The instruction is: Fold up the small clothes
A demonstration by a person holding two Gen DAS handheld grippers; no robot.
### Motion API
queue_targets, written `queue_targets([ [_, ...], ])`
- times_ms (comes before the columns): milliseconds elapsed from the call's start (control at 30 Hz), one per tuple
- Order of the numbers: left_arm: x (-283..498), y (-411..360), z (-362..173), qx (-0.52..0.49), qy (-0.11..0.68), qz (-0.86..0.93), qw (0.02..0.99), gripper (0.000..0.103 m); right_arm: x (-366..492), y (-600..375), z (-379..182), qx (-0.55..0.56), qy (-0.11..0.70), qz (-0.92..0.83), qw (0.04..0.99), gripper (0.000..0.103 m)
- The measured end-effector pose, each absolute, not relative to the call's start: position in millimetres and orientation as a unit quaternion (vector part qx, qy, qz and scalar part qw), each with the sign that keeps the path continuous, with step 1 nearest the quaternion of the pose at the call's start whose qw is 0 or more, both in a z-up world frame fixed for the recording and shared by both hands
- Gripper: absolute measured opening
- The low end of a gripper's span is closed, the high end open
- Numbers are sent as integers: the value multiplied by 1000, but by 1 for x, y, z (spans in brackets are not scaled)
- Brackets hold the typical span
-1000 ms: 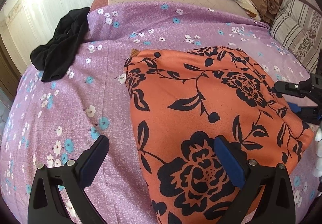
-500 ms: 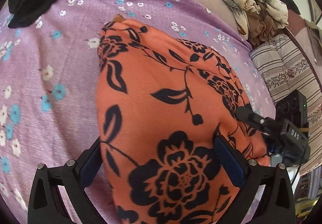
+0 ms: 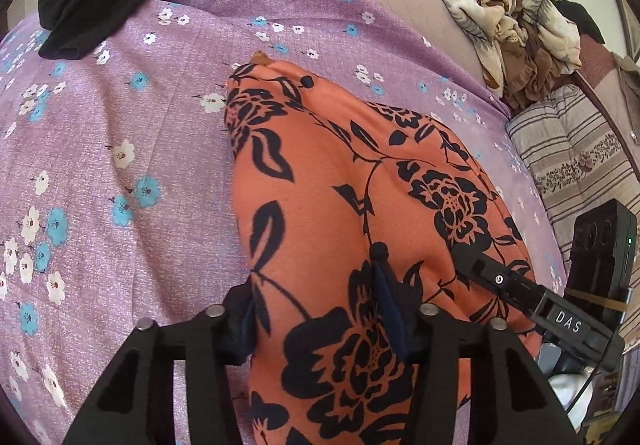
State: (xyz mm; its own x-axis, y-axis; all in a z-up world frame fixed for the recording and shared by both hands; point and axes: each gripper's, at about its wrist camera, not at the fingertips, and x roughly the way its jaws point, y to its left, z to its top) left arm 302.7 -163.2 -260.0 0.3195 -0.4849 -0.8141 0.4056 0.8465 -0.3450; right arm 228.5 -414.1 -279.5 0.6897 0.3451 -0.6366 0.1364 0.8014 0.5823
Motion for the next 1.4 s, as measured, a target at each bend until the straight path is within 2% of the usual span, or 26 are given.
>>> queue_targets([
  [100,306,-160,-263,-50,520,-275,807,52,230,-412,-278,307,391,55,866,52],
  [133,308,-160,-266,-56,528,-273,802,63,230,-413,-280,313,392,54,863,52],
  [167,310,-158,-271,-63,539,-276,793,69,230,-414,-283,320,394,54,860,52],
  [200,313,-159,-278,-73,559,-283,776,81,230,-416,-286,324,395,53,858,51],
  [233,315,-157,-283,-88,569,-291,764,84,231,-417,-287,329,397,54,855,51],
  [333,315,-157,-281,-85,567,-300,762,84,232,-422,-292,344,398,60,848,53],
  [367,313,-159,-281,-83,565,-308,761,84,232,-423,-294,351,400,62,845,54],
  [467,308,-163,-276,-76,550,-302,775,67,233,-426,-297,363,396,66,841,54],
  [533,305,-164,-271,-64,537,-299,786,52,232,-423,-293,352,392,61,848,54],
  [633,305,-160,-263,-70,527,-300,792,42,231,-416,-283,324,385,50,863,52],
  [1167,279,-122,-192,-42,444,-293,845,42,203,-379,-207,257,307,68,914,50],
  [1400,256,-98,-172,-35,425,-277,861,42,189,-353,-191,245,293,88,920,50],
])
